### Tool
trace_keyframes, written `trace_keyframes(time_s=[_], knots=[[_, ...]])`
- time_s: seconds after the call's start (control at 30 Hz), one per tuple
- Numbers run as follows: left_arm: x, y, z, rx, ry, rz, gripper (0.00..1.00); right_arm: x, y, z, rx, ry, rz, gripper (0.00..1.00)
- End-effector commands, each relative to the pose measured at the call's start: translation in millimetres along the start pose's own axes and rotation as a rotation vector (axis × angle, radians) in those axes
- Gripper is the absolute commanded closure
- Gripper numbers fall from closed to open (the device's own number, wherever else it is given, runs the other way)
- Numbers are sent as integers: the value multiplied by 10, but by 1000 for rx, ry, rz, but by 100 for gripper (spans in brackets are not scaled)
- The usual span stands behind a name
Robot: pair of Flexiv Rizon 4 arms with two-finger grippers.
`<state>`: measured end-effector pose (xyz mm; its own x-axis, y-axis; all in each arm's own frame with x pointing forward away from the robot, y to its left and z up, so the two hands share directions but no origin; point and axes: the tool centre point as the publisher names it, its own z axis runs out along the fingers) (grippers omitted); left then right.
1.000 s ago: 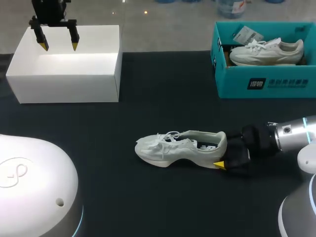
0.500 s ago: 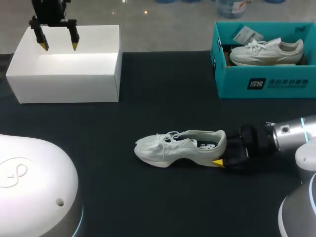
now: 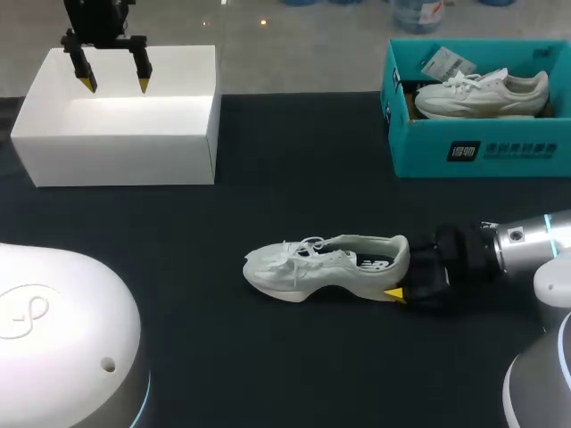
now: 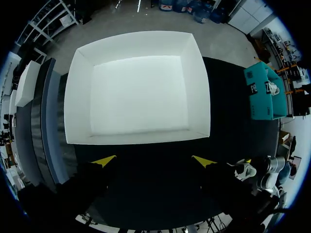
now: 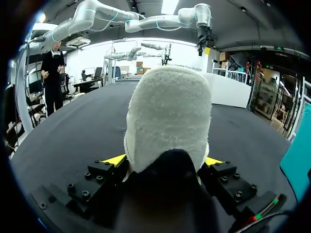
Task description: Take the shoe out of the shoebox, open the shoe tongue, remove and reinsert the insole, then place the shoe into the shoebox
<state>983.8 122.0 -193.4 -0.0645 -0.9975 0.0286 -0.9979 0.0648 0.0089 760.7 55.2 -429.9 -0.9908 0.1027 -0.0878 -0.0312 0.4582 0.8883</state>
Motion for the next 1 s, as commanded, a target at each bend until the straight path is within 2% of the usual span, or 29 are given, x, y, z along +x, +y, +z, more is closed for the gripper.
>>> trace_keyframes(time_s=[0.03,0.1,0.17,0.27,0.3,1.0], knots=[[369,659,-116,67,-9,37,0,-5,-32,33,3,-2,0,100],[510,908,-103,101,-11,78,0,-5,-32,33,3,-2,0,100],[631,1158,-65,72,-13,111,0,-5,-32,33,3,-2,0,100],[736,1446,-41,77,-33,154,0,-5,-32,33,3,-2,0,100],[761,1538,-38,127,-43,168,0,-5,-32,33,3,-2,0,100],[761,1538,-38,127,-43,168,0,-5,-32,33,3,-2,0,100]])
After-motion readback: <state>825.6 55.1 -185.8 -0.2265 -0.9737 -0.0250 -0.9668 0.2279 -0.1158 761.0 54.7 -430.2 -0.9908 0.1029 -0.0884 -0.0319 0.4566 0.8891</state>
